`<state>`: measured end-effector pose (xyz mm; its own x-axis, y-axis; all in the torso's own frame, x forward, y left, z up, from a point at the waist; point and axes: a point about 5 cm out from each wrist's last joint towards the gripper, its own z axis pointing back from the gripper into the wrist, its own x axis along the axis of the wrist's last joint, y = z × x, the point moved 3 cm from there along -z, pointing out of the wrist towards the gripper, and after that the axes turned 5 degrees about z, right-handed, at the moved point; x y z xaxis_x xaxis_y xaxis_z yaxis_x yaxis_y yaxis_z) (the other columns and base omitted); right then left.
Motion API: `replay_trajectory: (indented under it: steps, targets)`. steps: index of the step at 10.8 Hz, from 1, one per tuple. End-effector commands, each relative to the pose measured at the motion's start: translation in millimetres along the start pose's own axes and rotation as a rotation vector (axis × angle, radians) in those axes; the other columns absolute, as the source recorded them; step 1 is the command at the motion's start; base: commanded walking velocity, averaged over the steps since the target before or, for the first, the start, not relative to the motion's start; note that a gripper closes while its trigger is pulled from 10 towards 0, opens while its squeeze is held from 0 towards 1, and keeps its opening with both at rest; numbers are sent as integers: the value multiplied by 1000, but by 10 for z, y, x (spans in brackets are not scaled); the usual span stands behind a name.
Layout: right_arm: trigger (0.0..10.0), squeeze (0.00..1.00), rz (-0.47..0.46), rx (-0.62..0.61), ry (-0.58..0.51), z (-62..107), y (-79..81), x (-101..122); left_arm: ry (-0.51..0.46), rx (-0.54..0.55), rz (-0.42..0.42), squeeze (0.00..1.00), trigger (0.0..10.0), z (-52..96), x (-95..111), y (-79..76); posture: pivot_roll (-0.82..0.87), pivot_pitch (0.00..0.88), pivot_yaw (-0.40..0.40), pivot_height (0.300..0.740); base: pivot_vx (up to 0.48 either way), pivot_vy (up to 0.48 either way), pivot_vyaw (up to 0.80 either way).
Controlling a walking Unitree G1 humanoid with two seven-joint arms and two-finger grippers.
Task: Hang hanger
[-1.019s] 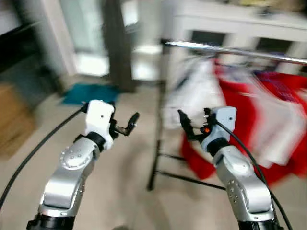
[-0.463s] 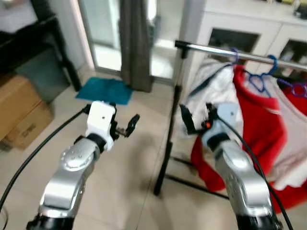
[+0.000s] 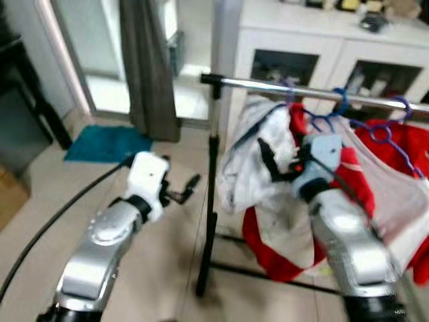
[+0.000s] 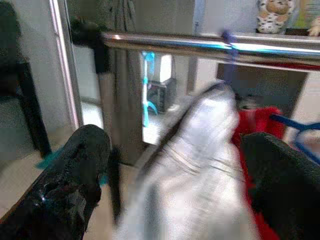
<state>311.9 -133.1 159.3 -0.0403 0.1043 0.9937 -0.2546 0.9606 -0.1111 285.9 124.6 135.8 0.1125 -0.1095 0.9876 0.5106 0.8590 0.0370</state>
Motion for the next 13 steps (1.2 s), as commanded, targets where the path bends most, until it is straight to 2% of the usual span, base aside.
replay_trajectory:
  steps: [1, 2, 3, 4, 6, 8, 9, 10, 11, 13]
  targets:
    - [10000, 0, 27, -2, 14, -28, -43, 30, 13, -66, -6, 0, 10000, 0, -12, -120, -23, 0, 0, 740, 0, 0, 0]
    - [10000, 0, 36, -16, 26, -79, -107, 71, 26, -110, -22, 0, 10000, 10, -38, -172, -24, 0, -3, 740, 0, 0, 0]
    - [10000, 435, 30, 10, 48, -121, -126, 76, 33, -146, -36, 0, 10000, 19, -47, -207, -27, 0, -5, 740, 0, 0, 0]
    - [10000, 1000, 27, 76, 118, -200, -141, 27, 43, -186, -31, 0, 10000, 45, -62, -242, -32, 0, -4, 740, 0, 0, 0]
    - [10000, 1000, 47, 102, 176, -383, -212, 33, 57, -221, -38, 0, 10000, 62, -88, -281, -43, 0, -6, 740, 0, 0, 0]
    - [10000, 1000, 67, 119, 223, -712, -284, 150, 57, -244, -59, 0, 10000, 37, -67, -268, -40, 0, -13, 740, 0, 0, 0]
    - [10000, 1000, 75, 109, 252, -787, -317, 137, 62, -267, -68, 0, 10000, 45, -64, -281, -38, 0, -14, 740, 0, 0, 0]
    - [10000, 243, 99, 86, 291, -872, -391, 108, 69, -282, -77, 0, 10000, 59, -64, -285, -34, 0, -15, 740, 0, 0, 0]
    - [10000, 0, 98, 71, 327, -968, -480, 86, 73, -294, -75, 0, 10000, 69, -61, -283, -36, 0, -8, 740, 0, 0, 0]
    - [10000, 0, 91, 72, 388, -1047, -565, -7, 74, -304, -80, 0, 10000, 56, -51, -276, -35, 0, -2, 740, 0, 0, 0]
